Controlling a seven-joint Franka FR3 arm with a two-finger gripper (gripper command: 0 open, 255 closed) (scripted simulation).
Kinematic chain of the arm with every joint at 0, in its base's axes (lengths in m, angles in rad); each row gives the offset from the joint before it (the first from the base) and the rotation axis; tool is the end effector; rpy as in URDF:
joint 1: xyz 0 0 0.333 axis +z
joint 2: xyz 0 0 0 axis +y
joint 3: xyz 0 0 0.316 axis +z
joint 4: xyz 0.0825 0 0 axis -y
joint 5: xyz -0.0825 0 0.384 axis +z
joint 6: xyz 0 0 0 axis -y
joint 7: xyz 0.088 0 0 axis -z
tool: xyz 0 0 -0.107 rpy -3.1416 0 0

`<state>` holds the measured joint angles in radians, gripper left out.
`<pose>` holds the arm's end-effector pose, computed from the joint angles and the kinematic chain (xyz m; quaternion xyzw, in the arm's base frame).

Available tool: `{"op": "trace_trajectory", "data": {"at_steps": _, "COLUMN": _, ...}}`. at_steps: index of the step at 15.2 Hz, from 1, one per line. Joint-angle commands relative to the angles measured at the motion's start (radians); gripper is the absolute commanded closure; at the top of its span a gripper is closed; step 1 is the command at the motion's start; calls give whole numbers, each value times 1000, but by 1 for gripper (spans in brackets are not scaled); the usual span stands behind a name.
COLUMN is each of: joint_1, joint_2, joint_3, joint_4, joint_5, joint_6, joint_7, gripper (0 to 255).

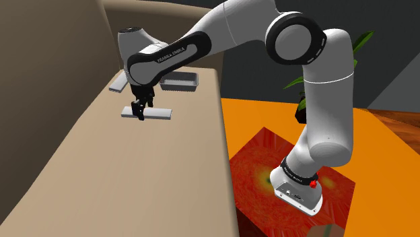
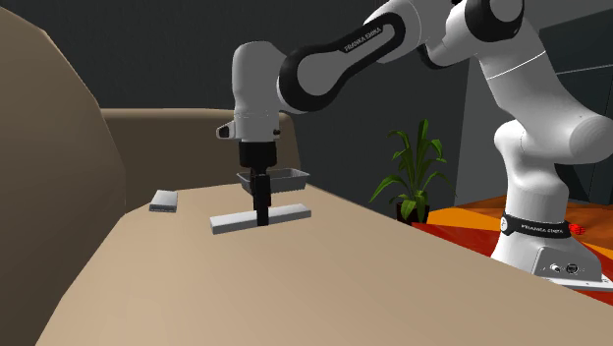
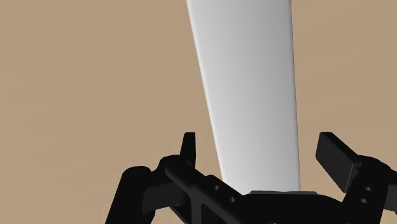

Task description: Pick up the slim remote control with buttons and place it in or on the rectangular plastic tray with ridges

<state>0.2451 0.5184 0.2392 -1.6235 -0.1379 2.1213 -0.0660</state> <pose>0.6154 0.2940 0.3277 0.9564 0.2921 -0.0020 0.0002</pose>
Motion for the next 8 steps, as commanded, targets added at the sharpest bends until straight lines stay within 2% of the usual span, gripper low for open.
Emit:
{"op": "trace_trajectory", "data": {"at_steps": 1, "joint_1": 0, "joint_2": 2, "joint_3": 0, "joint_4": -2, "joint_5": -1, "joint_6": 4, "joint_7": 0, "gripper": 0}}
{"op": "trace_trajectory", "data": {"at_steps": 6, "joint_1": 0, "joint_2": 2, "joint_3": 0, "joint_4": -2, "joint_5": -1, "joint_6": 4, "joint_7": 0, "gripper": 0}}
{"op": "trace_trajectory", "data": {"at_steps": 7, "joint_1": 0, "joint_2": 2, "joint_3": 0, "joint_4": -2, "joint_5": -1, "joint_6": 4, "joint_7": 0, "gripper": 255}}
{"op": "trace_trajectory", "data": {"at_steps": 8, "joint_1": 0, "joint_2": 2, "joint_3": 0, "joint_4": -2, "joint_5": -1, "joint_6": 4, "joint_7": 0, "gripper": 255}}
